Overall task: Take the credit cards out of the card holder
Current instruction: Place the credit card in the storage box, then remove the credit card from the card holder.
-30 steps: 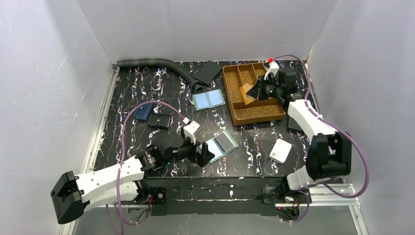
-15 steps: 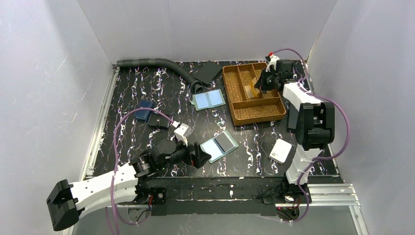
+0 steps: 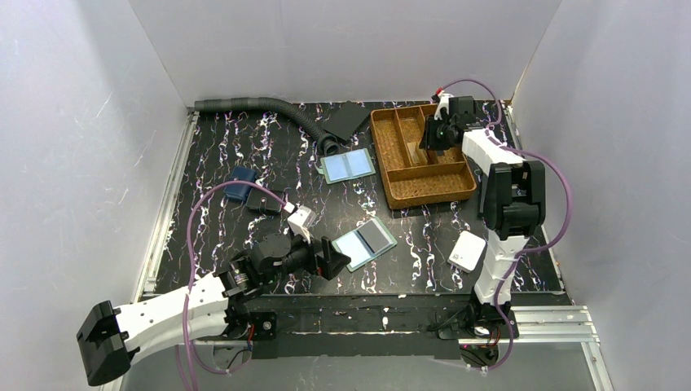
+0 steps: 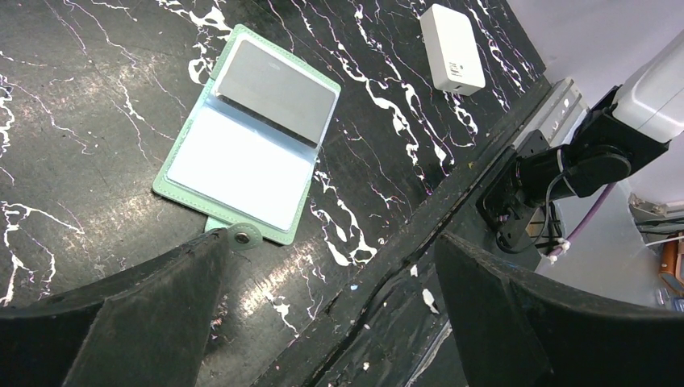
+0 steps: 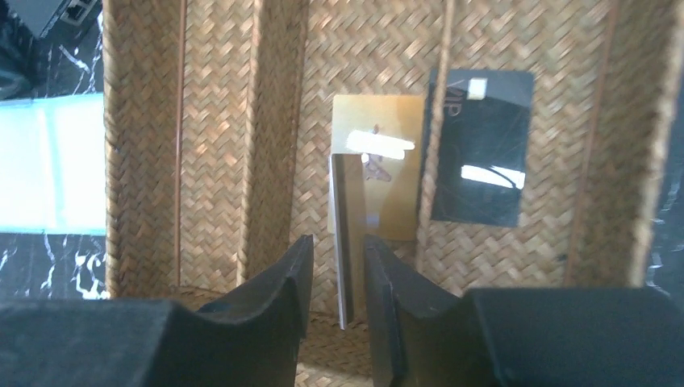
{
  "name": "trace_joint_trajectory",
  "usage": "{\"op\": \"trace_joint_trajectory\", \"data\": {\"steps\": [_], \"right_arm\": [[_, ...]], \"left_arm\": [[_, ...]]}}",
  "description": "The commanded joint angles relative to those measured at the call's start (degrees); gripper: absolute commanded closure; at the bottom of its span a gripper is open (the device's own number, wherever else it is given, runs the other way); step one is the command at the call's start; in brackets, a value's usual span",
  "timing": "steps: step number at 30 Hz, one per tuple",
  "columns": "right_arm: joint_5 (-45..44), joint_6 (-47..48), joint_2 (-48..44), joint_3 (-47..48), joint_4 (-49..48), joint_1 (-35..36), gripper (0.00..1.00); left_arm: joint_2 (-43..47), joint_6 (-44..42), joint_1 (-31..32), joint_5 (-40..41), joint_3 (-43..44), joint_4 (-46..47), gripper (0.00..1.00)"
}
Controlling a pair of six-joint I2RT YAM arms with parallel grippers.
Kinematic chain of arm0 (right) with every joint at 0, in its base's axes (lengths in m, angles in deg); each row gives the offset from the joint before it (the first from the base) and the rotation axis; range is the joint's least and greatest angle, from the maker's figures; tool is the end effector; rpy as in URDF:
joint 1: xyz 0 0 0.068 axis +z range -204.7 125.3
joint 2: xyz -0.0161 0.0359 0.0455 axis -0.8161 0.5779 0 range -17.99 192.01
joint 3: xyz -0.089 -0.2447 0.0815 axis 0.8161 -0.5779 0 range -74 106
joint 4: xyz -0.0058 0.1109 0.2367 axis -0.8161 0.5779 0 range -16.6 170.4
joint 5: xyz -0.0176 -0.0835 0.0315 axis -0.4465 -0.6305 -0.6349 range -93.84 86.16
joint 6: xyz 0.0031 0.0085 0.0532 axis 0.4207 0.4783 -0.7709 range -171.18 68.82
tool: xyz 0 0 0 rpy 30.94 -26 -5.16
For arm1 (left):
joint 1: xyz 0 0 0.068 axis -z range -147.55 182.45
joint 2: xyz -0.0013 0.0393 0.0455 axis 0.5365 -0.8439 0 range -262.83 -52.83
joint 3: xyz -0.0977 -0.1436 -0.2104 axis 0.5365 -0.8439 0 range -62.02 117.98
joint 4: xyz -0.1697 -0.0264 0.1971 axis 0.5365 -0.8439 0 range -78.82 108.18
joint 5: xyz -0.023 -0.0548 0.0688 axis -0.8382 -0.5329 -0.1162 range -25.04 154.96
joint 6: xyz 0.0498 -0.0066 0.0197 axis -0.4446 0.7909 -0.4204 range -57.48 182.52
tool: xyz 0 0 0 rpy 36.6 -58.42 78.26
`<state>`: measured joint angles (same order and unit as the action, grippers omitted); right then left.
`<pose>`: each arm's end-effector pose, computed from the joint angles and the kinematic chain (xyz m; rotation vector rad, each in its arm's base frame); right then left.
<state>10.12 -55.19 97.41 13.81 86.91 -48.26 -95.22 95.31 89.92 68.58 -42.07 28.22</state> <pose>0.4561 0.0601 0.2204 -0.1755 2.2836 0.3736 0.0994 -0.1517 0.2298 0.3623 1.8841 -1.0502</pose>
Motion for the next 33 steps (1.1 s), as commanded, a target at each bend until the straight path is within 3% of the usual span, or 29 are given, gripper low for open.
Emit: {"op": "trace_joint_trajectory", "data": {"steps": [1,9,12,18,23,29,33], "right_arm": [[-9.08,3.75,-4.06,4.41,1.54,0.42,0.60],[-11.00,7.72,-14.21,-0.17,-0.79,0.42,0.58],[-8.08,9.16,-15.80,-2.23,-0.94,0.42,0.58],[9.60,15.86,-19.24,-7.23,2.26,0.33,0.58],[28.32,17.11,-28.05,-16.51,1.38,0.24,0.58],[46.87,17.07,-37.18,-29.52,-2.25,0.25,0.48],[52.17,5.86,-39.07,-38.84,-12.40,0.48,0.50]], "left_arm": [[1.43,-0.26,-0.43,0.26,0.00,0.42,0.02],[1.14,1.13,-1.46,-1.57,0.83,1.06,0.02],[-0.33,1.74,-1.73,-3.00,1.14,1.52,0.02],[-3.40,5.42,-2.23,-6.37,1.58,2.60,0.02],[-7.24,9.32,-2.77,-8.14,1.74,4.48,0.02],[-11.48,14.51,-2.89,-8.66,3.83,7.50,0.02],[-16.04,18.15,-2.89,-8.63,5.58,10.15,0.02]]}}
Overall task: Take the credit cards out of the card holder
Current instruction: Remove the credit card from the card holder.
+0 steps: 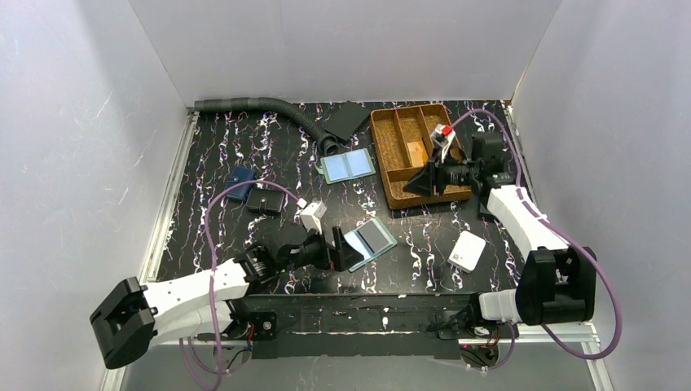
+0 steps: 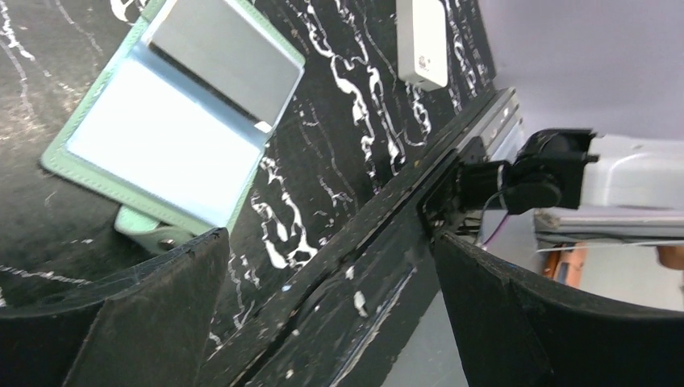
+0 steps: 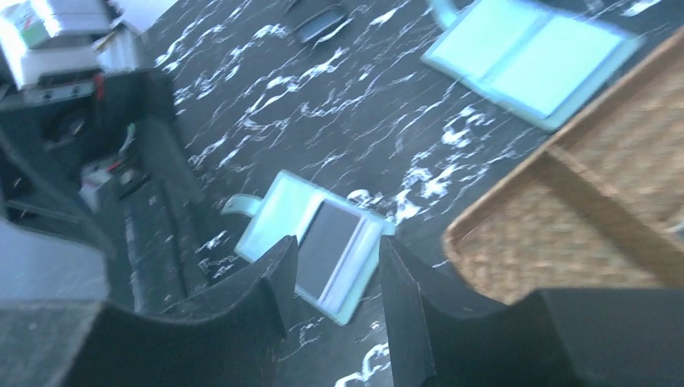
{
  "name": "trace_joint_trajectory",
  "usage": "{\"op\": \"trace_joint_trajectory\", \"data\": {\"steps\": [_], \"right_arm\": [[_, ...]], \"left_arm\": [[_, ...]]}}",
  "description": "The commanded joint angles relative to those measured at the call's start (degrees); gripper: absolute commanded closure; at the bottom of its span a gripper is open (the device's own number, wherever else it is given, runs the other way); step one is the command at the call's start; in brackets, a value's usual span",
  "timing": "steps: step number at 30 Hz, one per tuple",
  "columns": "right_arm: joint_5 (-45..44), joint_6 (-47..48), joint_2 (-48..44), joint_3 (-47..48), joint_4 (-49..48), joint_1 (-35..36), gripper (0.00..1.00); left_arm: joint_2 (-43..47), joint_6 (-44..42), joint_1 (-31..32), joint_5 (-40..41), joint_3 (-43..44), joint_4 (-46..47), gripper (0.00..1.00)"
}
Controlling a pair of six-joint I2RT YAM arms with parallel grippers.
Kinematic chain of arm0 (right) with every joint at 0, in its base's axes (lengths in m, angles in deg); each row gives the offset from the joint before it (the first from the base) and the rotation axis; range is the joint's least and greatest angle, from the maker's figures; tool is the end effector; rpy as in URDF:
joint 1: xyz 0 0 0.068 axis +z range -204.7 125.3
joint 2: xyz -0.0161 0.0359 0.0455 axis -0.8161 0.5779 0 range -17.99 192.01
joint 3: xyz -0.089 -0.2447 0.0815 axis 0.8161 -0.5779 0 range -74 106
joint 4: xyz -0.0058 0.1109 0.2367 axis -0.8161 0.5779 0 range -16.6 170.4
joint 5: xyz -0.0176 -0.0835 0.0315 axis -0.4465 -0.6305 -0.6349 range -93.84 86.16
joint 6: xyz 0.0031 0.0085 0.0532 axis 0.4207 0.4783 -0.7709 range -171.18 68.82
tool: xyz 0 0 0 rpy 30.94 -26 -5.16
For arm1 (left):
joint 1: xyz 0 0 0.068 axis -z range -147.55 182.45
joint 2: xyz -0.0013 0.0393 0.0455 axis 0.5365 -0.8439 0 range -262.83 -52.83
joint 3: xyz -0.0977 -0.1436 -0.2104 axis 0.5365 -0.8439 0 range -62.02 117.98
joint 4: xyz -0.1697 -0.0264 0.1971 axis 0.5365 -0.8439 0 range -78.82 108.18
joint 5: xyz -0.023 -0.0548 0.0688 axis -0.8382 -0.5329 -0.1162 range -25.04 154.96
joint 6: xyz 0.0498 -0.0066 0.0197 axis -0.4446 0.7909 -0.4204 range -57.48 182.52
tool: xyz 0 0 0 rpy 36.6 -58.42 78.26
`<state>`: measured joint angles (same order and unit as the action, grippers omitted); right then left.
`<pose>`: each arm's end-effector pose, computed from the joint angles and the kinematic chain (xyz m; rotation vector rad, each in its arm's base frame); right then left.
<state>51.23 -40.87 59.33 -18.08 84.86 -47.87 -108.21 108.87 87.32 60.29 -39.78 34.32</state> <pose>0.2858 0.0637 0.2863 -0.8325 1.8341 0.9777 0.1199 -0.1756 0.2150 0.2169 2.0683 -1.2426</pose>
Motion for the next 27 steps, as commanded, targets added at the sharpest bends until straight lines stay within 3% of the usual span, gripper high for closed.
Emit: {"op": "trace_joint_trajectory", "data": {"steps": [1,6,13,27], "right_arm": [[10.23,-10.80,-1.27,-8.54,-13.29,0.22,0.51],[3.33,-20.09,-1.28,-14.14,-22.01,5.22,0.52],[-6.71,-23.29,4.66,-14.39,-21.78,10.75,0.52],[-11.12,-23.31,10.69,-11.54,-17.18,13.99,0.53]], "left_arm": [[-4.31,5.62,-0.34,0.03,3.66,4.65,0.02],[-12.06,10.39,-0.62,2.03,5.90,5.90,0.05],[-19.35,12.66,-1.30,3.87,8.91,6.52,0.06],[-21.70,9.68,-2.51,3.87,7.59,12.61,0.21]]}}
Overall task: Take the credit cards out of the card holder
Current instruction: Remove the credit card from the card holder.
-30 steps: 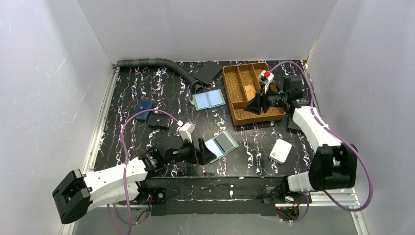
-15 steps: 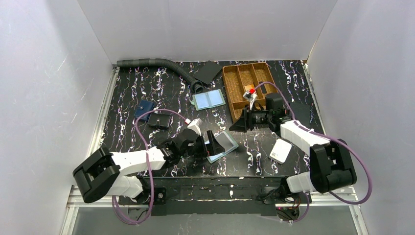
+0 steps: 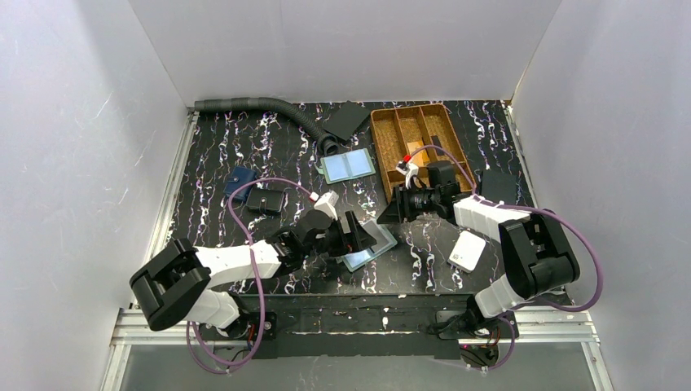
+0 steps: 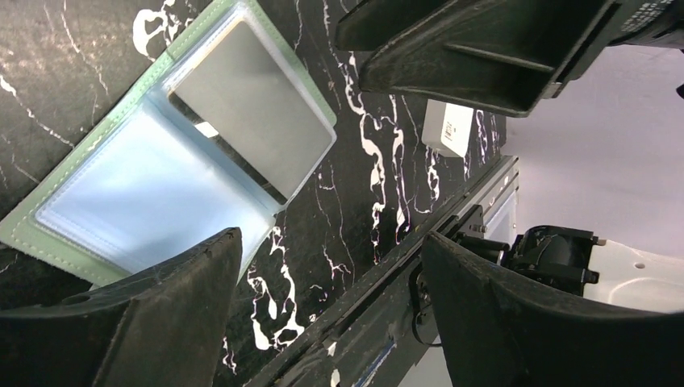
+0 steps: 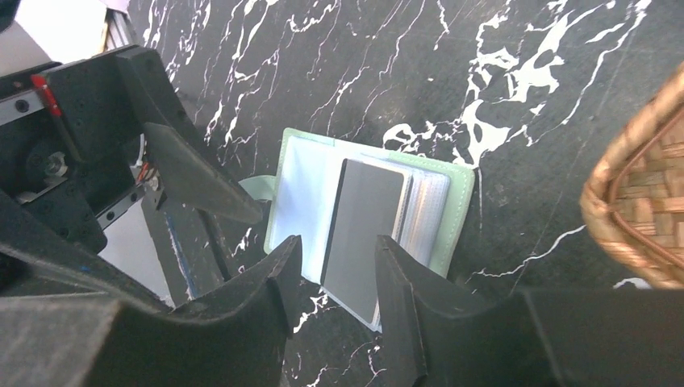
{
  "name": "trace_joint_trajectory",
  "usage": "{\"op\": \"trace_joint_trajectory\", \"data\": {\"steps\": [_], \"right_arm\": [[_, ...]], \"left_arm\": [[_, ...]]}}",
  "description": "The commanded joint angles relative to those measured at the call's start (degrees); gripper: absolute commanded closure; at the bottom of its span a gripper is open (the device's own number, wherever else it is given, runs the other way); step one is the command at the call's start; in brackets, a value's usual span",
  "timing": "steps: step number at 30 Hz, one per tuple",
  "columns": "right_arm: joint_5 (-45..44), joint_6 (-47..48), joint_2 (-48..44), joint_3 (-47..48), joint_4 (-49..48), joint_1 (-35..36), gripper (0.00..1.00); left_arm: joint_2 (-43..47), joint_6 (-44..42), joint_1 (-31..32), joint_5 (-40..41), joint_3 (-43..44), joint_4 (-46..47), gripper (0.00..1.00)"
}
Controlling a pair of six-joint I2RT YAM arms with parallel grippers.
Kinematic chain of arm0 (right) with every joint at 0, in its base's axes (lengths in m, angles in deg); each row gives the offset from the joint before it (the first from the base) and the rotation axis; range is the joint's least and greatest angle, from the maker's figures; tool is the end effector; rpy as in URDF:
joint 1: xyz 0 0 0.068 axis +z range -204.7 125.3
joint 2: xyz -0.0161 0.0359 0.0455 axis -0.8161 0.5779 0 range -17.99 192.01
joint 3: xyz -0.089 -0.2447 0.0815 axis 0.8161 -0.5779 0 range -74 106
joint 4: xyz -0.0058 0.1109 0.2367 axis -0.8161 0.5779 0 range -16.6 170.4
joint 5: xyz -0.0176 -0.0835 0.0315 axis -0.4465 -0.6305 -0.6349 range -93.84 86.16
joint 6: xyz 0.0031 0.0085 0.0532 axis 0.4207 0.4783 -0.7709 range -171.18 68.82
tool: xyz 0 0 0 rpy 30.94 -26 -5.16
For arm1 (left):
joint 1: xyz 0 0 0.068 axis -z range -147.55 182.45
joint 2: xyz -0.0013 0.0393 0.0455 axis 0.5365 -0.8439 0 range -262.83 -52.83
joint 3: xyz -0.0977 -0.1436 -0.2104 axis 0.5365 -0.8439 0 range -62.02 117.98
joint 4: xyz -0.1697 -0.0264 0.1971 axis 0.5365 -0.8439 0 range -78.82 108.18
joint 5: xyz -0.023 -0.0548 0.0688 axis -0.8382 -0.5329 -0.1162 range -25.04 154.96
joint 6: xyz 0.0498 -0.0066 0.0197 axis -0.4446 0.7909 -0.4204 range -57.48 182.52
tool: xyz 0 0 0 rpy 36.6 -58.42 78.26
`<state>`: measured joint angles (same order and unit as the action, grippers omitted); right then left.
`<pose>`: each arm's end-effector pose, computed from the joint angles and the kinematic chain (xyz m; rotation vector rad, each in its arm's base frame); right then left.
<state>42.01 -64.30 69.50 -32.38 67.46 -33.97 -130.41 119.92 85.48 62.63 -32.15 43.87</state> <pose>0.2696 0.1294 0.1798 -0.5922 2.2144 1.2157 0.1636 -0.2198 0.1893 -0.0536 2.1946 -1.2410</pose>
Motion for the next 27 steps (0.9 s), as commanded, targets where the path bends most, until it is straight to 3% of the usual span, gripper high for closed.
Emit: {"op": "trace_joint_trajectory", "data": {"steps": [1,5,10,17,27], "right_arm": [[-2.20,0.12,0.87,2.80,0.26,0.24,0.54],[-2.83,0.77,2.83,3.99,2.00,0.94,0.55],[-3.19,3.78,5.07,6.73,5.78,1.81,0.64],[-2.00,9.08,5.16,7.93,9.07,1.86,0.65],[1.50,15.24,5.11,9.04,11.88,1.77,0.62]], "left_arm": [[0.20,-1.15,-0.87,1.54,-0.34,3.80,0.22],[-2.40,0.77,-1.41,2.41,-1.35,9.03,0.29],[-4.97,1.39,-2.35,-0.75,-1.84,12.71,0.35],[-2.17,0.57,-3.17,0.08,-4.96,13.42,0.34],[1.75,1.83,-3.94,0.85,-8.59,13.81,0.24]]}}
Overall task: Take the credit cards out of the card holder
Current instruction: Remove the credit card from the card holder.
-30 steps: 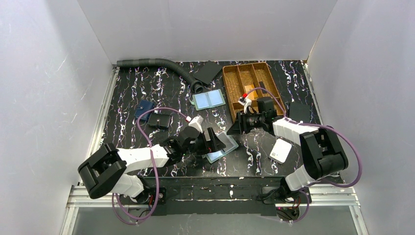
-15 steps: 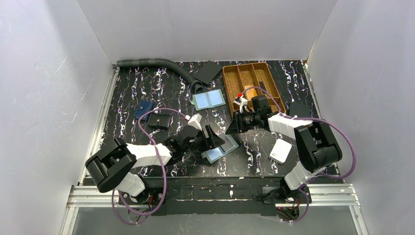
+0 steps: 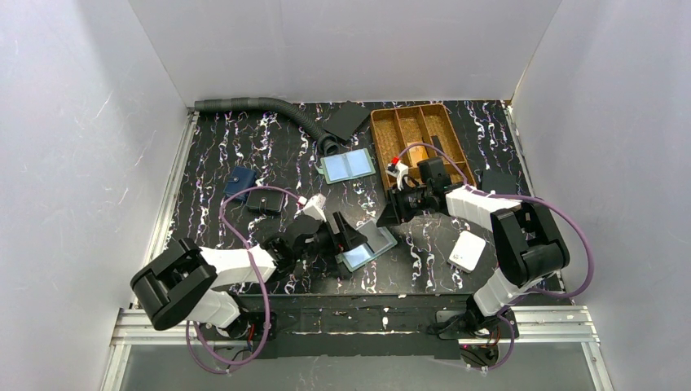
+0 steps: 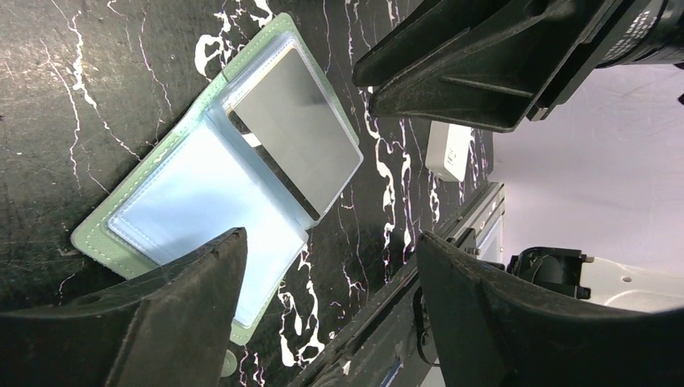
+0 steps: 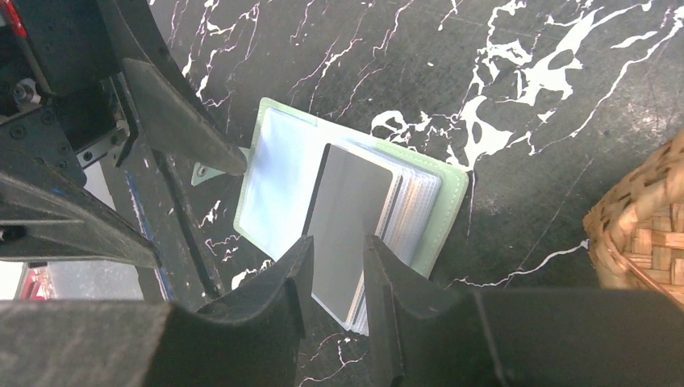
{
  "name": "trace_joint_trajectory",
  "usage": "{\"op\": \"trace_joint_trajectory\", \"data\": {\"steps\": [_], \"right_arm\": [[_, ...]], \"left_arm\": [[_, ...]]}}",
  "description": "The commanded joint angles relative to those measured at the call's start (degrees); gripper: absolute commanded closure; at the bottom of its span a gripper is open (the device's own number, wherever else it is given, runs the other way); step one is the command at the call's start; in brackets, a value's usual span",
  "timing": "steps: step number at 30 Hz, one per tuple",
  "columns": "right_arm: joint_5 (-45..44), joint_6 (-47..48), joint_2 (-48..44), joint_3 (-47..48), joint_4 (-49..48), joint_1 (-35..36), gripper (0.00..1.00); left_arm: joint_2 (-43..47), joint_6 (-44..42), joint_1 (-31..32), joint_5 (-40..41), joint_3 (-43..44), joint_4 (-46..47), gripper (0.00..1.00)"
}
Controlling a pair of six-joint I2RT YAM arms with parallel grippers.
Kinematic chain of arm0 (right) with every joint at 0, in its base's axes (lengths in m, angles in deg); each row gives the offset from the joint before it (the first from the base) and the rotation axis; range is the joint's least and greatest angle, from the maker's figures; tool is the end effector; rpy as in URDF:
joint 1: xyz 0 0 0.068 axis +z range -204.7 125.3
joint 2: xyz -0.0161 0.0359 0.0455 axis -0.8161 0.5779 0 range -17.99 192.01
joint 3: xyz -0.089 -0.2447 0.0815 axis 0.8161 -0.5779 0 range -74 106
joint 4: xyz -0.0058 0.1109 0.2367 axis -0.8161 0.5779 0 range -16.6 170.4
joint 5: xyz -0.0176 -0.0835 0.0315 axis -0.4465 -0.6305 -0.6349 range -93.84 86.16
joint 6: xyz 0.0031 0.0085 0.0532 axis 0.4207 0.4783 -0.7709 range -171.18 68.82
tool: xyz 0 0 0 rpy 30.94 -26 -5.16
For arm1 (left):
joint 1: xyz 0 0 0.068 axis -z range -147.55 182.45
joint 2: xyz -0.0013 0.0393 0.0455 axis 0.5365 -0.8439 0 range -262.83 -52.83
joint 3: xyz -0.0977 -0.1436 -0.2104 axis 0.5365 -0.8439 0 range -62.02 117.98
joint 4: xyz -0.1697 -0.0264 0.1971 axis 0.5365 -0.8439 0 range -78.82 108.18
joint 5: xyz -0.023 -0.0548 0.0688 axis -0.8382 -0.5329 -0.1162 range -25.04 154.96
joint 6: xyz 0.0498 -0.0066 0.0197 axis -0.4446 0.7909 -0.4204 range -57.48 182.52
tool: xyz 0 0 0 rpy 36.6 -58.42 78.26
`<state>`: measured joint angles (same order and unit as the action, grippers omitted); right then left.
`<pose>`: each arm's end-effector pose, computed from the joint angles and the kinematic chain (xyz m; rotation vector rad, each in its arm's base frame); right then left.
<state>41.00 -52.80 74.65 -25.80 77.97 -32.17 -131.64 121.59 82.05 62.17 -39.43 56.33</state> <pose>0.2806 0.1436 0.1736 -0.7885 2.2622 1.1404 0.1665 -0.1984 0.1682 -0.1377 2.1160 -1.2800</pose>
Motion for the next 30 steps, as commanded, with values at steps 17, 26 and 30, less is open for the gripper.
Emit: {"op": "trace_joint_trajectory", "data": {"steps": [17,26,30], "right_arm": [[3.71,5.38,0.91,3.53,3.14,-0.22,0.62],[3.39,5.58,1.43,3.74,3.50,-0.24,0.62],[2.96,5.52,1.49,3.74,3.42,-0.29,0.63]], "left_arm": [[-0.01,3.25,-1.93,-1.39,-2.88,7.61,0.20],[-1.56,5.02,-2.40,-1.87,-3.67,9.87,0.20],[-2.34,5.65,-2.62,-2.00,-3.78,10.27,0.21]]}}
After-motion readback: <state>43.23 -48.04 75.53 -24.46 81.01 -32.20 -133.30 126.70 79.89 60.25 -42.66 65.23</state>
